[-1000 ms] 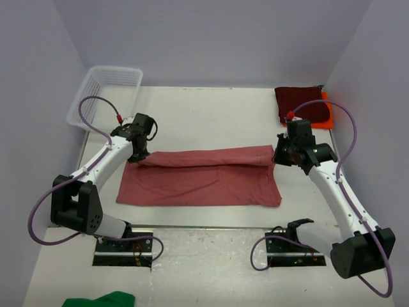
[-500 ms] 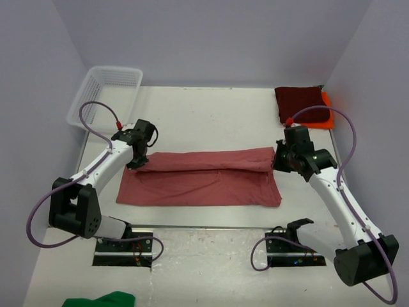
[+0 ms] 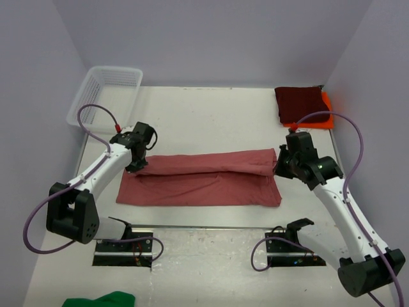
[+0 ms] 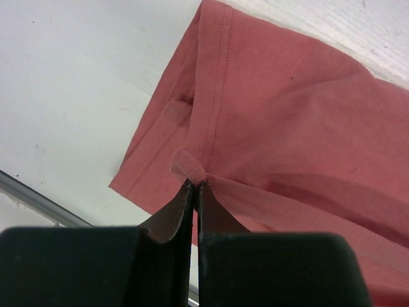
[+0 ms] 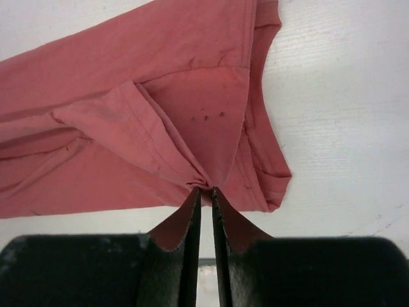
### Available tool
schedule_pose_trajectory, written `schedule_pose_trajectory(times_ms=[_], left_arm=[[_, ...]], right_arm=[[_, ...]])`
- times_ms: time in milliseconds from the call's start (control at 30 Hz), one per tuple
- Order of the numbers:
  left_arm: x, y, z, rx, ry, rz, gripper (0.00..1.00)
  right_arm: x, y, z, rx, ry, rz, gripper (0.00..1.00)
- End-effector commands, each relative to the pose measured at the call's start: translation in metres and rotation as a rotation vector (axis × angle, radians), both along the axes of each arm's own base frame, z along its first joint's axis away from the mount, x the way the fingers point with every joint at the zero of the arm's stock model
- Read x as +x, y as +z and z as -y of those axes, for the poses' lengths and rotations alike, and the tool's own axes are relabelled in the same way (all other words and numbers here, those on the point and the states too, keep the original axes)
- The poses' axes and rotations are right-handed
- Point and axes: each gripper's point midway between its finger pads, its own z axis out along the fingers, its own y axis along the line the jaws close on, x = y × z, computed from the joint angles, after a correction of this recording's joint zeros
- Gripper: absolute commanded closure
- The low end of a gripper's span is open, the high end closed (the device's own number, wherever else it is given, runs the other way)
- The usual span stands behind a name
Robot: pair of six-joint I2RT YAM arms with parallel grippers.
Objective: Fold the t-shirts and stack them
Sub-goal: Fold the other side of the tshirt into a rectangle
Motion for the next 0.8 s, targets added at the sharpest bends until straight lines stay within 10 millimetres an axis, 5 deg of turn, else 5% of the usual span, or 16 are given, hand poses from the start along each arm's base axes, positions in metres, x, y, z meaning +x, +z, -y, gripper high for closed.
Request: schedule_pose_trajectory(times_ms=[0, 200, 367, 500, 600, 633, 700, 733, 767], left_arm=[[-0.008, 0.006, 0.002, -0.026, 0.026, 0.015, 1.00], [-0.002, 0.039, 0.011, -0.115, 0.054, 0.147, 0.77], [0.017, 0.092, -0.011, -0.030, 0.186, 0.330, 0.75], [0.021, 0.105, -0.020, 0.015, 0.234, 0.359, 0.75], [0.051, 0.097, 0.006, -0.084, 0.085, 0.384, 0.78], [0.059, 0.082, 0.013, -0.083, 0.023, 0.325, 0.96], [0.069, 0.056, 0.026, -0.105, -0.003, 0.211, 1.00], [0.073, 0.045, 0.033, -0.113, -0.034, 0.167, 1.00], [0.077, 0.037, 0.039, -0.126, -0.059, 0.144, 1.00]], right_arm=[[-0.006, 0.007, 0.004, -0.004, -0.033, 0.020, 0.85], [0.001, 0.017, 0.000, -0.018, -0.037, 0.034, 0.54], [0.031, 0.030, -0.012, -0.031, 0.008, 0.079, 0.52], [0.068, 0.022, -0.027, -0.061, 0.037, 0.021, 0.53], [0.092, 0.016, -0.040, -0.049, 0.061, 0.024, 0.60], [0.099, 0.014, -0.042, -0.049, 0.060, 0.028, 0.67], [0.111, 0.006, -0.054, -0.033, 0.088, -0.001, 0.76], [0.119, 0.009, -0.058, -0.025, 0.099, 0.011, 0.97], [0.124, 0.006, -0.061, -0.023, 0.103, 0.003, 1.00]])
